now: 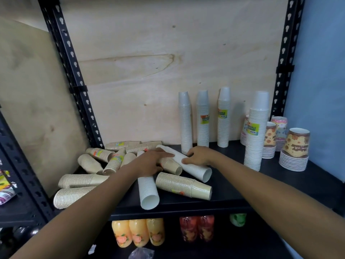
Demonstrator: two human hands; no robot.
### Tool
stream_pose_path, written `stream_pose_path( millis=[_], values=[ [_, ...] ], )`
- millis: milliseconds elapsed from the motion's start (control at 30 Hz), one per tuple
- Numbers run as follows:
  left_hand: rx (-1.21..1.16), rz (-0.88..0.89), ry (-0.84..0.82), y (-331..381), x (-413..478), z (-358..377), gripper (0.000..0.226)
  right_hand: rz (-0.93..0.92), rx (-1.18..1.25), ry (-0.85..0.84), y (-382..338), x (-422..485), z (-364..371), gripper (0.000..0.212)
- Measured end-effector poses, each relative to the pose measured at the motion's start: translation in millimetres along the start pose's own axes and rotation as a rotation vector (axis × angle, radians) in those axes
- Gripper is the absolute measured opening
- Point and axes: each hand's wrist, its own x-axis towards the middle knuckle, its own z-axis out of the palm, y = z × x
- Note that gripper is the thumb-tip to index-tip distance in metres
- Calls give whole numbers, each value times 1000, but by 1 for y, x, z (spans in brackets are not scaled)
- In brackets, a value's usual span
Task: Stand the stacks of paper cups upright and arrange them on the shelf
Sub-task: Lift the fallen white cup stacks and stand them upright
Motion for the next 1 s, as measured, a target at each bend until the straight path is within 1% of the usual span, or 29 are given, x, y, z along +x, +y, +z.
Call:
stream_pose_path(
  millis=[267,367,467,533,667,733,833,867,1000],
  values=[
    [-25,20,25,0,5,3,55,21,240,-54,6,2,-3,48],
    [-125,4,77,-3,3,3,58,26,338,-33,12,-2,-6,39],
    [-291,-18,213,-5,0,1,61,21,493,21,19,-8,-11,42],
    [-343,-25,284,-6,-1,-3,63,25,605,50,22,-14,-16,45],
    [-452,-54,331,-1,3,-7,63,-22,760,108,33,-22,-24,49],
    [-587,-104,356,3,7,-7,57,-58,816,156,39,-26,-26,53],
    [-724,-168,395,3,15,-7,48,-105,879,225,46,-31,-30,65],
    [-770,-178,405,4,18,-6,47,-119,899,252,47,-33,-31,65],
    [-870,-237,459,10,30,-5,43,-169,934,370,51,-32,-33,51]
  ],
)
